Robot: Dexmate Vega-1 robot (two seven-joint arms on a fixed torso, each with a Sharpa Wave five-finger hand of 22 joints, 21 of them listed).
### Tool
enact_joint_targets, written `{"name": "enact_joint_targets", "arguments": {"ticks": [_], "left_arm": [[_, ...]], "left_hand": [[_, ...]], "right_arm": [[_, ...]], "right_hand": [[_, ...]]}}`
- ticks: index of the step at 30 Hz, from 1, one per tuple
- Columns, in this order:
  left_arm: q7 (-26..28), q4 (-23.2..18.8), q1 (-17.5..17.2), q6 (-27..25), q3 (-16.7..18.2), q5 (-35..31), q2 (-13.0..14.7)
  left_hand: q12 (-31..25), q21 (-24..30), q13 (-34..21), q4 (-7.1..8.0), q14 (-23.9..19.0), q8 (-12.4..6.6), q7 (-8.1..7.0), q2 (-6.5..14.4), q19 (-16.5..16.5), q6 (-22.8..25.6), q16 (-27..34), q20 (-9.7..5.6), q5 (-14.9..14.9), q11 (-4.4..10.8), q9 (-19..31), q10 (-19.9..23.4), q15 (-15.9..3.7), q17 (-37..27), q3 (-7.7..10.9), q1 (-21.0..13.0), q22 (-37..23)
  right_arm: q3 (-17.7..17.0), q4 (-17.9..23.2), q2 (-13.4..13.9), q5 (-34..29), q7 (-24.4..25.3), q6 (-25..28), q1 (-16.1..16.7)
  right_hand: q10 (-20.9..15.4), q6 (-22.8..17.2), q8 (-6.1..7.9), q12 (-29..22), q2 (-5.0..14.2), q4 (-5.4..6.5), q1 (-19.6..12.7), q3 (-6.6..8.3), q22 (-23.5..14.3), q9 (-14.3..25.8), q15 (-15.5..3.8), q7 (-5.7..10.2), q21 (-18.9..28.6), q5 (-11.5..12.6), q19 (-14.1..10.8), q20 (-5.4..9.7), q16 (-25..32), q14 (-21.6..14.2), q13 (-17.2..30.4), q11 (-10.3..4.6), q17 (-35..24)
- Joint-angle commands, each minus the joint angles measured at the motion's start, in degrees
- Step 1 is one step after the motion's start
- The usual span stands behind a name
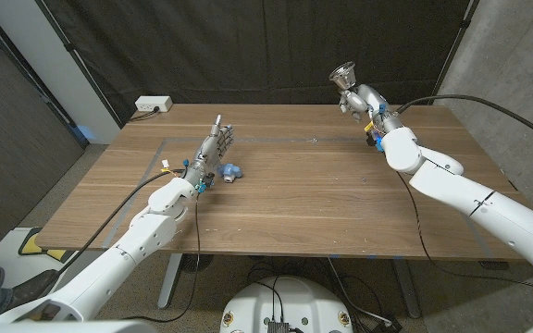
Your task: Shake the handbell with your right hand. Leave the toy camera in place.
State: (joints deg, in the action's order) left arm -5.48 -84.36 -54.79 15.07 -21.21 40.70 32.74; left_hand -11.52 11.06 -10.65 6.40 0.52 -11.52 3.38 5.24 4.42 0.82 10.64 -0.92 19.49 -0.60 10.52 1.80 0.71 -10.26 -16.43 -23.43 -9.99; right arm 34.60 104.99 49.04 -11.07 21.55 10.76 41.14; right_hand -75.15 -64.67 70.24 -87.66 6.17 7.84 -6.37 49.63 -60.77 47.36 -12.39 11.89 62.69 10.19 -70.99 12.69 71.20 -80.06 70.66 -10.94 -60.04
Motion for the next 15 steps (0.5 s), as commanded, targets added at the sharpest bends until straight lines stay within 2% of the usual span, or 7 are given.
{"name": "enact_joint_targets", "arguments": {"ticks": [1, 7, 8, 13, 14, 15], "left_arm": [[-1.0, 1.0, 0.7, 0.2, 0.2, 0.3, 0.1], [-1.3, 0.6, 0.7, -0.1, 0.3, 0.4, 0.4], [-1.3, 0.5, 0.7, -0.2, 0.3, 0.4, 0.6], [-1.6, 0.7, 1.3, -0.7, 0.4, 0.5, 0.8], [-1.8, 1.0, 1.5, -0.7, 0.3, 0.5, 0.7], [-2.0, 1.2, 1.8, -0.8, 0.2, 0.6, 0.6]], "left_hand": [[-0.1, 0.3, -0.2, 0.11, 0.3, 0.13, 0.19, 0.5, 0.2, 0.2, 0.2, -0.60, 0.0, -0.28, 0.3, 0.1, 0.34, -0.2, -0.62, -0.1, -0.3], [-0.1, 0.3, -0.2, 0.11, 0.4, 0.14, 0.21, 0.5, 0.2, 0.2, 0.2, -0.57, 0.0, -0.38, 0.3, 0.2, 0.44, -0.2, -0.66, -0.1, -0.3], [-0.1, 0.3, -0.2, 0.11, 0.4, 0.12, 0.20, 0.5, 0.2, 0.2, 0.2, -0.58, 0.0, -0.37, 0.3, 0.1, 0.42, -0.2, -0.67, -0.1, -0.3], [-0.1, 0.3, -0.2, 0.11, 0.3, 0.12, 0.18, 0.6, 0.2, 0.2, 0.2, -0.59, 0.0, -0.30, 0.3, 0.1, 0.38, -0.2, -0.69, -0.2, -0.3], [-0.1, 0.3, -0.2, 0.11, 0.3, 0.13, 0.18, 0.6, 0.2, 0.2, 0.2, -0.59, 0.0, -0.31, 0.3, 0.1, 0.34, -0.2, -0.69, -0.2, -0.3], [-0.1, 0.3, -0.2, 0.11, 0.3, 0.13, 0.23, 0.6, 0.3, 0.2, 0.2, -0.57, 0.0, -0.35, 0.3, 0.2, 0.37, -0.2, -0.70, -0.2, -0.3]], "right_arm": [[0.3, 0.7, -0.6, -45.3, -1.2, 1.4, -0.4], [0.0, 0.5, -1.4, -44.6, -1.0, 2.5, 0.2], [0.0, 0.5, -1.6, -44.3, -1.0, 2.5, 0.4], [0.1, 0.6, -1.8, -43.9, -1.9, 3.0, 0.4], [0.1, 0.6, -1.8, -43.9, -2.0, 3.0, 0.3], [0.1, 0.5, -1.9, -43.8, -2.0, 3.0, 0.2]], "right_hand": [[-0.5, -0.2, 0.58, -1.5, 0.14, -0.04, 0.4, -0.16, 0.2, 0.7, 0.08, 0.18, -0.2, 0.0, 0.3, 0.00, 0.0, 0.3, 0.1, 0.01, 0.1], [-0.5, -0.3, 0.30, -1.5, 0.23, -0.19, 0.3, -0.21, 0.5, 0.0, 0.06, 0.00, -0.3, 0.0, 0.2, -0.01, -0.2, -0.2, 0.1, 0.00, 0.3], [-0.5, -0.2, 0.70, -1.5, 0.22, -0.20, 0.3, -0.23, 0.4, 0.6, 0.05, 0.09, -0.2, 0.0, 0.1, -0.02, -0.4, 0.0, 0.1, 0.00, 0.5], [-0.5, -0.2, 0.85, -1.5, 0.26, -0.23, 0.3, -0.26, 0.6, 0.6, 0.05, 0.11, -0.3, 0.0, 0.1, -0.01, -0.4, 0.0, 0.1, 0.00, 0.5], [-0.5, -0.3, 0.53, -1.5, 0.27, -0.23, 0.3, -0.26, 0.6, 0.0, 0.06, 0.03, -0.3, 0.0, 0.1, -0.02, -0.2, -0.2, 0.1, 0.00, 0.3], [-0.5, -0.3, 1.06, -1.5, 0.30, -0.28, 0.2, -0.25, 0.6, 0.7, 0.04, 0.10, -0.3, 0.0, 0.1, -0.01, -0.7, 0.2, 0.1, 0.00, 0.9]]}}
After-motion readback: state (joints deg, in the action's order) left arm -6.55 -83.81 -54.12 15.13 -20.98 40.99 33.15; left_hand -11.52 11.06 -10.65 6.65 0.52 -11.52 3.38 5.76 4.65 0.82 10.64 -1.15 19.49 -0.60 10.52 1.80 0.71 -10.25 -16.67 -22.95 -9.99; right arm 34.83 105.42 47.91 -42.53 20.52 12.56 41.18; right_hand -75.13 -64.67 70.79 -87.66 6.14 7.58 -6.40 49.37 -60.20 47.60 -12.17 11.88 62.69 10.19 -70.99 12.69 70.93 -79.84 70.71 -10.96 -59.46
